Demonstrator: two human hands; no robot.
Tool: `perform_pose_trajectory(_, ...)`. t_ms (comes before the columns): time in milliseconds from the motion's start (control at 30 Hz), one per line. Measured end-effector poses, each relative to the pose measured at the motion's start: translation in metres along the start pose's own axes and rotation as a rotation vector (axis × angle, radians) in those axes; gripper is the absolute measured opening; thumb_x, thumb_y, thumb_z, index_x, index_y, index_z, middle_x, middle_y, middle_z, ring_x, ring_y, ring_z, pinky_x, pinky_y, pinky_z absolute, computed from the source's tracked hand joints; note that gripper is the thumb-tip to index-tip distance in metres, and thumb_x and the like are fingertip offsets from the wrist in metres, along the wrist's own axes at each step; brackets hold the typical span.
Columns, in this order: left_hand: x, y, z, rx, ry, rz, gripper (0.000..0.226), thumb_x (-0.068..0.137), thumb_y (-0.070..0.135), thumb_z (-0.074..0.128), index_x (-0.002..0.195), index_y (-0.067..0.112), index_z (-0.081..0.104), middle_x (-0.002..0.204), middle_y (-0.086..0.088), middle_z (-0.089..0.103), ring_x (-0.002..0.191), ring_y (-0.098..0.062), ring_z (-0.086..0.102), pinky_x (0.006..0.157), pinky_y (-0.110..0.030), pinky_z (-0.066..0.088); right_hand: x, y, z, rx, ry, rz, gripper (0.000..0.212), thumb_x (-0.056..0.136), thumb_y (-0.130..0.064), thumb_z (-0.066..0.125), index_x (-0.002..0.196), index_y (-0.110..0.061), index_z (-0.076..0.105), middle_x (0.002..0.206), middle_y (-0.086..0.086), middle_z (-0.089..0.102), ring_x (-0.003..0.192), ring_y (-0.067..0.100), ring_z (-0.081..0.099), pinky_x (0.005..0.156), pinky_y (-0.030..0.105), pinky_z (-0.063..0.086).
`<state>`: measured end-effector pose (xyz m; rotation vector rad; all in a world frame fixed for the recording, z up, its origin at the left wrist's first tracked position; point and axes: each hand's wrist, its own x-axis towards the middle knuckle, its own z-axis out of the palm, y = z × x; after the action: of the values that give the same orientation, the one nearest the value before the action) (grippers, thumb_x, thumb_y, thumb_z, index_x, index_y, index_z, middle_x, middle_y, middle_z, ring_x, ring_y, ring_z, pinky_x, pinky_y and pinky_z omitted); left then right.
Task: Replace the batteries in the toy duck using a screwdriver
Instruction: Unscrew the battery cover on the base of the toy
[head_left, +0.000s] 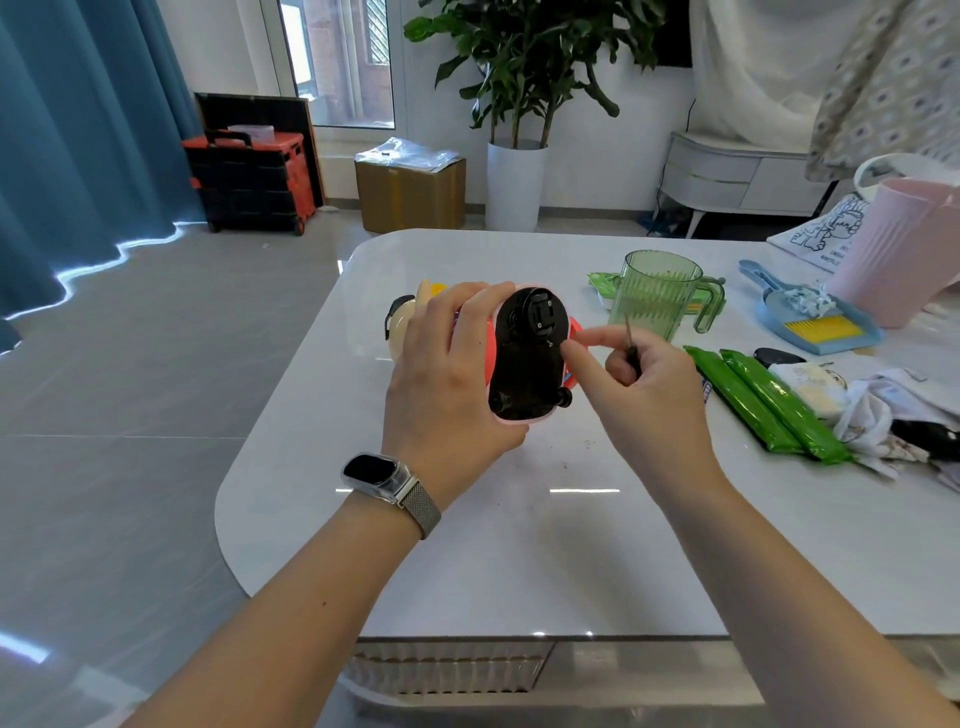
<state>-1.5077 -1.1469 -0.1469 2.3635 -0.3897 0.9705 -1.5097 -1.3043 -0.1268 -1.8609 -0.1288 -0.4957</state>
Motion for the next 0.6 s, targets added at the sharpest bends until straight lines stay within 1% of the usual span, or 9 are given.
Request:
perform_pose_trajectory(67,-0.0005,0.0012,-0.0004,0.004,0.007,0.01,0.098,0.056,0.04,0.087,0.139,0.022,0.038,0.136,-0.004,0.047,0.125,-0.021,0.04,0.093,-0.037,0.051,-0.0006,0.0005,0.0034,0.008,0.023,-0.028,0.012,0.082,-0.021,0.073,0.074,-0.03,0.07,0.043,-0.009,0.022,0.044,0.007,0.024,0.047,0.017,0.021)
perform_pose_trajectory(133,-0.0008,0.002,-0.0004,0.002,0.012,0.025,0.098,0.055,0.039,0.087,0.138,0.023,0.037,0.135,-0.004,0.047,0.125,-0.022,0.042,0.092,-0.037,0.051,-0.0006,0.0018,0.0055,0.019,0.033,-0.039,0.018,0.081,-0.017,0.074,0.074,-0.033,0.07,0.038,-0.009,0.022,0.042,0.008,0.024,0.047,0.017,0.021)
perform_pose_trajectory(267,-0.0011,0.0034,0.001,0.016,0.001,0.042,0.098,0.057,0.039,0.087,0.138,0.026,0.033,0.135,-0.004,0.047,0.124,-0.023,0.044,0.092,-0.041,0.054,-0.0028,0.0007,0.0091,0.007,0.061,-0.035,0.014,0.08,-0.016,0.075,0.075,-0.029,0.072,0.033,-0.01,0.029,0.04,0.008,0.029,0.047,0.012,0.025)
perform_pose_trajectory(400,-0.0021,0.0049,0.001,0.021,0.002,0.055,0.098,0.057,0.036,0.088,0.137,0.026,0.032,0.135,-0.005,0.048,0.124,-0.024,0.044,0.093,-0.044,0.054,-0.0022,0.0026,0.0093,-0.003,0.076,-0.021,0.022,0.081,-0.017,0.073,0.067,-0.032,0.068,0.033,-0.01,0.03,0.039,0.008,0.03,0.046,0.012,0.025)
perform_pose_trajectory(467,-0.0027,0.006,0.0008,0.019,0.006,0.063,0.097,0.057,0.034,0.088,0.136,0.025,0.033,0.134,-0.005,0.048,0.123,-0.025,0.045,0.09,-0.046,0.055,-0.0027,0.003,0.009,-0.039,0.075,-0.034,0.018,0.082,-0.018,0.071,0.068,-0.03,0.069,0.034,-0.011,0.035,0.04,0.007,0.033,0.047,0.013,0.026)
perform_pose_trajectory(533,-0.0038,0.0066,0.0011,0.02,0.007,0.07,0.096,0.057,0.033,0.088,0.136,0.025,0.034,0.133,-0.005,0.049,0.123,-0.025,0.045,0.089,-0.046,0.055,-0.0038,0.0029,0.0093,-0.099,0.069,-0.046,0.012,0.082,-0.019,0.069,0.071,-0.024,0.069,0.036,-0.016,0.042,0.042,0.005,0.04,0.048,0.012,0.031)
perform_pose_trajectory(600,-0.005,0.0063,0.0014,0.028,0.002,0.08,0.094,0.057,0.032,0.087,0.136,0.024,0.037,0.132,-0.004,0.049,0.122,-0.024,0.044,0.089,-0.046,0.054,-0.0037,0.0039,0.0097,-0.142,0.065,-0.045,0.011,0.081,-0.019,0.067,0.07,-0.022,0.067,0.039,-0.017,0.044,0.044,0.005,0.041,0.048,0.013,0.032)
